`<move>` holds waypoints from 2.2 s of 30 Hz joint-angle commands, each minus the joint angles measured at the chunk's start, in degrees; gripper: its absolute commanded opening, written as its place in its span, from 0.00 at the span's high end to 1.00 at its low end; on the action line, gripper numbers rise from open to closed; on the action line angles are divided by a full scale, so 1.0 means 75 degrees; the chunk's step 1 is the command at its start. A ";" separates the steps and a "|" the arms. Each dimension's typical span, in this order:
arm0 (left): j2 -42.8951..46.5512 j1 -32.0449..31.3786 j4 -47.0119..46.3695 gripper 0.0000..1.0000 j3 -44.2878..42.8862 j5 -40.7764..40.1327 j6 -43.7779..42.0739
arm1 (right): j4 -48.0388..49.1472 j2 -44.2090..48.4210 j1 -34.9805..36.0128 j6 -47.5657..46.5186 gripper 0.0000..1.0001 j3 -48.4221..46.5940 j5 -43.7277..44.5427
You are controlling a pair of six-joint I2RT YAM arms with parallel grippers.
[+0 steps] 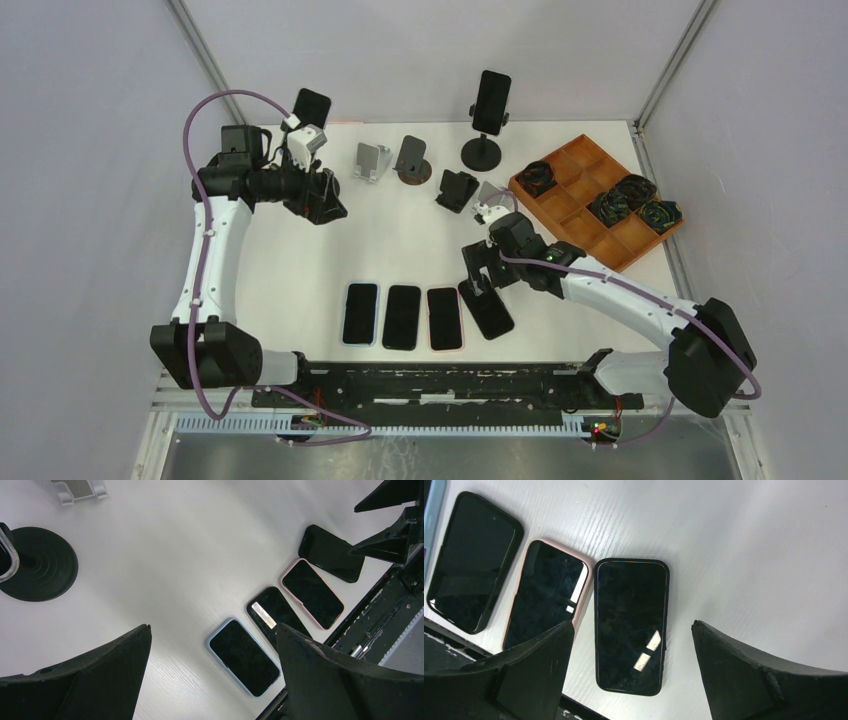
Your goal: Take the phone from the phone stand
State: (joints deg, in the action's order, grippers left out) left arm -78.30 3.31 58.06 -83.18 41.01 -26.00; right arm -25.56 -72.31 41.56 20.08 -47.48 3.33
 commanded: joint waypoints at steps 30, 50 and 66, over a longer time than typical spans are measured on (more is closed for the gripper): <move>0.0292 0.0039 -0.0090 0.00 -0.0163 0.0112 0.0338 | 0.2204 -0.2412 -0.0358 -0.0418 0.67 0.0606 0.1365; 0.0418 0.0054 -0.0185 0.00 -0.0196 -0.0087 0.0517 | 0.2302 -0.1296 -0.0363 -0.0109 0.55 0.0866 0.1530; -0.0157 0.1860 -0.2849 0.02 -0.0136 -0.0299 0.2181 | 0.2030 -0.0244 -0.0368 -0.0449 0.15 -0.0556 0.0066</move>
State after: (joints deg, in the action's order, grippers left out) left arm -77.58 17.52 46.02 -84.79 36.49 -14.37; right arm -10.90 -76.36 38.94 17.76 -50.46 8.56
